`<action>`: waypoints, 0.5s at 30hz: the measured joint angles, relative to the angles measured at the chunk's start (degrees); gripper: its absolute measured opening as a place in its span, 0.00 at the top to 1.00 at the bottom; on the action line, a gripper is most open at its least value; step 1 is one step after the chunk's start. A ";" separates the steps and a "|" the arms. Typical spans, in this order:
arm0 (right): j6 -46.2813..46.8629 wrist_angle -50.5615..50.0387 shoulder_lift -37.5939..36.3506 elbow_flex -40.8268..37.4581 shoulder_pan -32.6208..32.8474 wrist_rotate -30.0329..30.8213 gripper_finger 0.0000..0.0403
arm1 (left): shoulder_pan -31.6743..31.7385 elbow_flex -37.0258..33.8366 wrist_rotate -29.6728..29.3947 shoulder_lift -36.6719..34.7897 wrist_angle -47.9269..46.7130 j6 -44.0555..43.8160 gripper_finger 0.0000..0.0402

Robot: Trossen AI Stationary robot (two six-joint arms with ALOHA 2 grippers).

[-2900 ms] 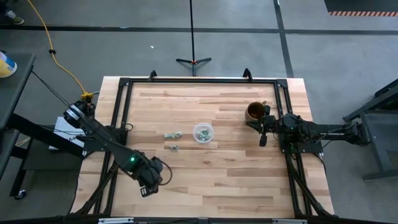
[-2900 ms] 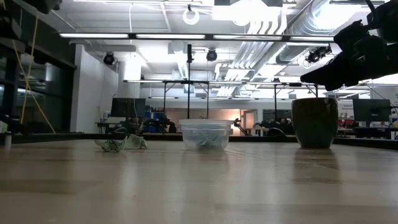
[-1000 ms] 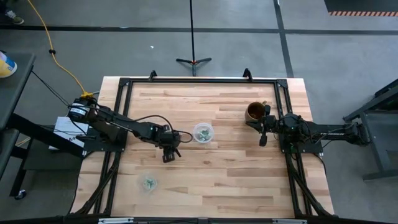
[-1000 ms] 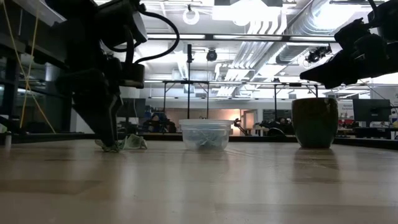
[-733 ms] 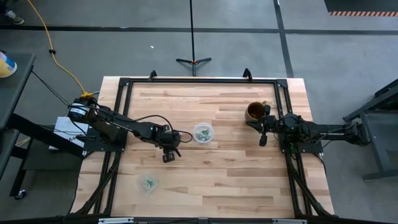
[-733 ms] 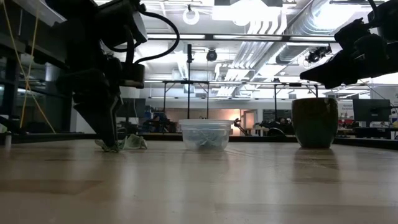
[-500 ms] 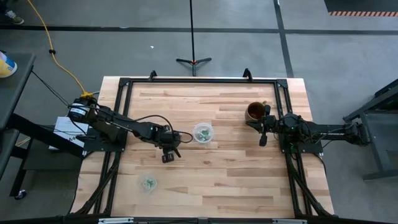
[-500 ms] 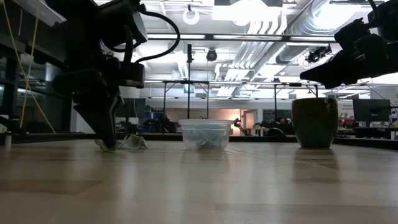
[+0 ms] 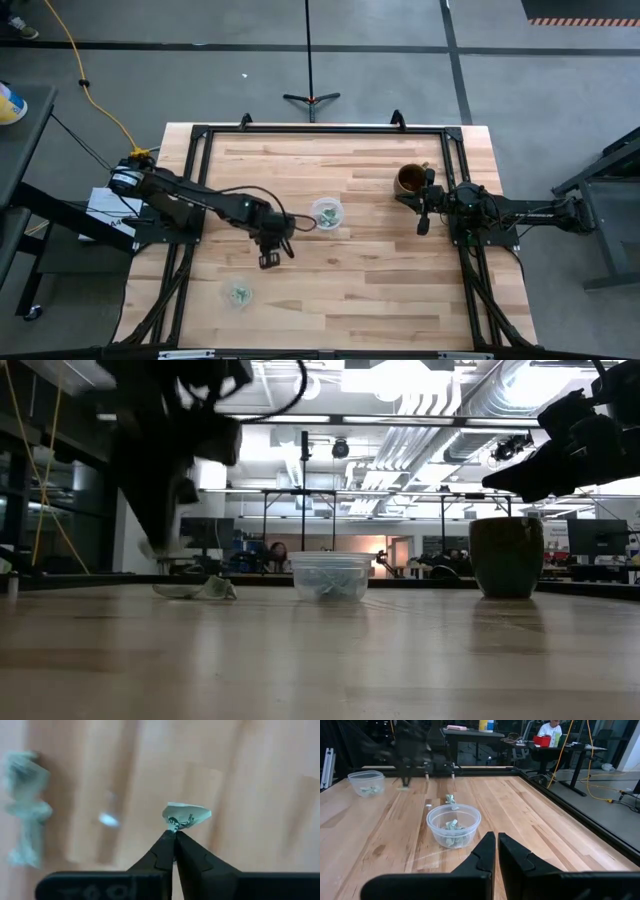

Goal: Pick and place items into bin
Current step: Put the green stevia packet into the bottom transparent bin

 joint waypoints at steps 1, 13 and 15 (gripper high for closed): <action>0.00 0.00 0.00 0.00 0.02 0.00 0.97 | -1.03 1.58 0.84 0.00 -2.20 -0.86 0.88; 0.00 -0.01 0.00 0.00 0.01 0.00 0.97 | -20.40 10.47 0.43 -0.06 -16.64 -25.42 0.88; 0.00 -0.01 0.00 0.00 0.00 0.00 0.97 | -23.45 10.47 -0.42 0.10 -17.54 -29.78 0.88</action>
